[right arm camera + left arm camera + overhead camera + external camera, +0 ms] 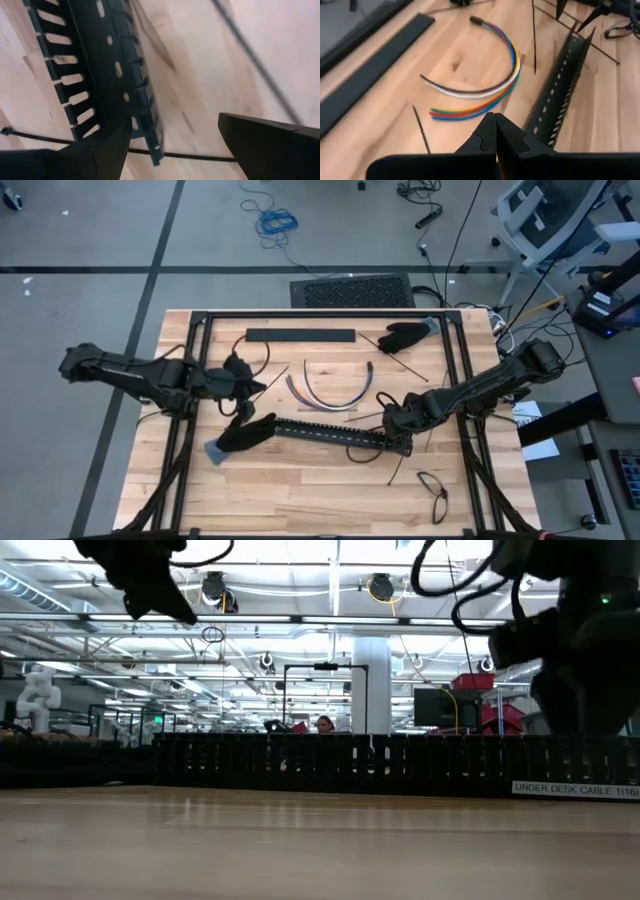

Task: Ziptie cables
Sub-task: Prepare the zip tie

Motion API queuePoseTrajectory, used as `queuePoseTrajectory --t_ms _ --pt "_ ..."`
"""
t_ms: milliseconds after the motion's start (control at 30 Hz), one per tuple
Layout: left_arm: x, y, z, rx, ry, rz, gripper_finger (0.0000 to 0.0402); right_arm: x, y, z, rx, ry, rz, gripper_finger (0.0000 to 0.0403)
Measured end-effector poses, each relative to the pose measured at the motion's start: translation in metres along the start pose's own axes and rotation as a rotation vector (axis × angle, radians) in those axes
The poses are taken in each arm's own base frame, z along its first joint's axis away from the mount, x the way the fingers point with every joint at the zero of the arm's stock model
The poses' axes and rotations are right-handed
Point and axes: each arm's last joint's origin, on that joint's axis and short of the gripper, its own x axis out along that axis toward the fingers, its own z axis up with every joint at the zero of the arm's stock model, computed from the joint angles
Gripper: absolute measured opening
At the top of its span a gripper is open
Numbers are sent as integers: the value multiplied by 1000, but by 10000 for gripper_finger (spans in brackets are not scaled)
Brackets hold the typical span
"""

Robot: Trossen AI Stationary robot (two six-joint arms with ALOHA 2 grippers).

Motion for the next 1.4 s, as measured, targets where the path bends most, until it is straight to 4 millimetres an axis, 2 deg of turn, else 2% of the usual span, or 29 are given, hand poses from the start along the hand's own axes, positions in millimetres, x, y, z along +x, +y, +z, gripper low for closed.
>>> queuePoseTrajectory --t_ms 200,400,733,1000,1200,1400 --pt "2 0 -5 -17 4 24 0 14 -4 -6 66 -6 22 285" --pt "2 0 -5 6 2 29 0 24 -6 -7 115 -9 29 236" --pt "2 0 -6 6 4 30 0 28 -3 -2 116 -43 51 136" --pt "2 0 -5 3 0 28 0 28 0 2 135 -75 93 87" --pt "2 -2 -2 -8 -26 14 0 28 2 3 167 -87 115 14" --pt "2 -2 -1 -14 -39 8 0 28 3 5 193 -104 124 5"
